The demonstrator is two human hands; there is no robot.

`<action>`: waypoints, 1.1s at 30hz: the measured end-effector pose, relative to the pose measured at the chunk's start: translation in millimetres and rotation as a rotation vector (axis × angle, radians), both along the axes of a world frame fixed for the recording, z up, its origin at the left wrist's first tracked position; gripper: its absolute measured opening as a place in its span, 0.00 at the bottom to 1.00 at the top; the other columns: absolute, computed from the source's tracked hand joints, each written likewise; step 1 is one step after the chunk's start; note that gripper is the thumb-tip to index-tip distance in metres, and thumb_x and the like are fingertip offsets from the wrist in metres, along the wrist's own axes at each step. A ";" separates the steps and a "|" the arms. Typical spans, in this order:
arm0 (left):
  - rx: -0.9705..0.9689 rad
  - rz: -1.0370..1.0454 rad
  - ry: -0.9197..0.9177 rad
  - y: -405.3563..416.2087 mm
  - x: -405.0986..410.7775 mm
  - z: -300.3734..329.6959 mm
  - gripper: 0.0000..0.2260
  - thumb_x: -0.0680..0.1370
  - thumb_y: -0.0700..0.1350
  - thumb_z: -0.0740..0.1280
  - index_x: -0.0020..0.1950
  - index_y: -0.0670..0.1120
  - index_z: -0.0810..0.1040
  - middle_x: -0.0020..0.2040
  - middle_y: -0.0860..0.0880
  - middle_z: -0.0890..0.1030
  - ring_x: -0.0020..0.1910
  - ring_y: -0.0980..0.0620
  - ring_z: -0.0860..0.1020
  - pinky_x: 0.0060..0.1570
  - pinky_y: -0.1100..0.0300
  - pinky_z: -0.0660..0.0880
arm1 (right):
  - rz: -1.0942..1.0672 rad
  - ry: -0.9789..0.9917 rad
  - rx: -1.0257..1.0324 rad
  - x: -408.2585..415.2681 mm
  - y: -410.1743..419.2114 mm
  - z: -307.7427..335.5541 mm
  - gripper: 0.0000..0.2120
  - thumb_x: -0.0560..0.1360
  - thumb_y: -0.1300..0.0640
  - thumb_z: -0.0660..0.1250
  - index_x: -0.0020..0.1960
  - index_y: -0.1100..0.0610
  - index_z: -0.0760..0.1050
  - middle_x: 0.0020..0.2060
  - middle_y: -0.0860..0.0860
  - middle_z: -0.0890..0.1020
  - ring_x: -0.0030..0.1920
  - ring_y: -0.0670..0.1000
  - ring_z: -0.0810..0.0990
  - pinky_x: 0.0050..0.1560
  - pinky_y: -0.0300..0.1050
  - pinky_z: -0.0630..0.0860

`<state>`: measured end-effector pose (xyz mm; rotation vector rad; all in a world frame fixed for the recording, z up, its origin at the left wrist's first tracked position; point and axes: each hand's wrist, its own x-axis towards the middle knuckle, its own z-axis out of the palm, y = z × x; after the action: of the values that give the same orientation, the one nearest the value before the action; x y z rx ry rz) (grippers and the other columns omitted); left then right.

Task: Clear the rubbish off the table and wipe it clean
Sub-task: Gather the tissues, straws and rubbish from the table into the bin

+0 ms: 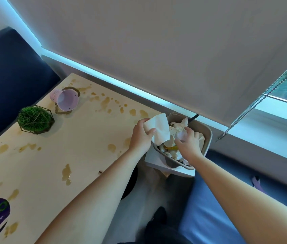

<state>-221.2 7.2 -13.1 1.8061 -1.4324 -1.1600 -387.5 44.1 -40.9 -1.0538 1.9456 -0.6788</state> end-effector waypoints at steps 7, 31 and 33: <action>0.021 -0.015 0.048 -0.5 -13.8 2.3 0.21 0.78 0.44 0.68 0.70 0.50 0.66 0.65 0.50 0.72 0.64 0.48 0.73 0.57 0.47 0.79 | -0.010 0.109 -0.058 1.0 2.1 9.5 0.23 0.81 0.41 0.55 0.72 0.47 0.68 0.71 0.50 0.66 0.73 0.54 0.56 0.71 0.54 0.54; 0.221 -0.133 -0.203 16.6 -6.2 -15.4 0.06 0.79 0.47 0.65 0.55 0.50 0.73 0.53 0.49 0.80 0.52 0.50 0.79 0.48 0.60 0.73 | 0.218 0.299 0.108 -16.3 -12.6 -9.0 0.22 0.78 0.46 0.64 0.69 0.54 0.68 0.60 0.56 0.73 0.60 0.57 0.70 0.60 0.52 0.70; 0.310 -0.170 -0.242 19.6 -11.6 -21.5 0.05 0.80 0.51 0.64 0.50 0.50 0.73 0.53 0.47 0.81 0.51 0.46 0.81 0.52 0.54 0.78 | 0.207 0.504 -0.020 -14.4 -4.1 -7.7 0.31 0.76 0.44 0.66 0.74 0.53 0.60 0.67 0.55 0.66 0.67 0.59 0.64 0.67 0.53 0.64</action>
<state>-232.8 26.8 -34.6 2.1310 -1.6426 -1.3466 -402.0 40.0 -48.5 -1.5252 2.2027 -0.3354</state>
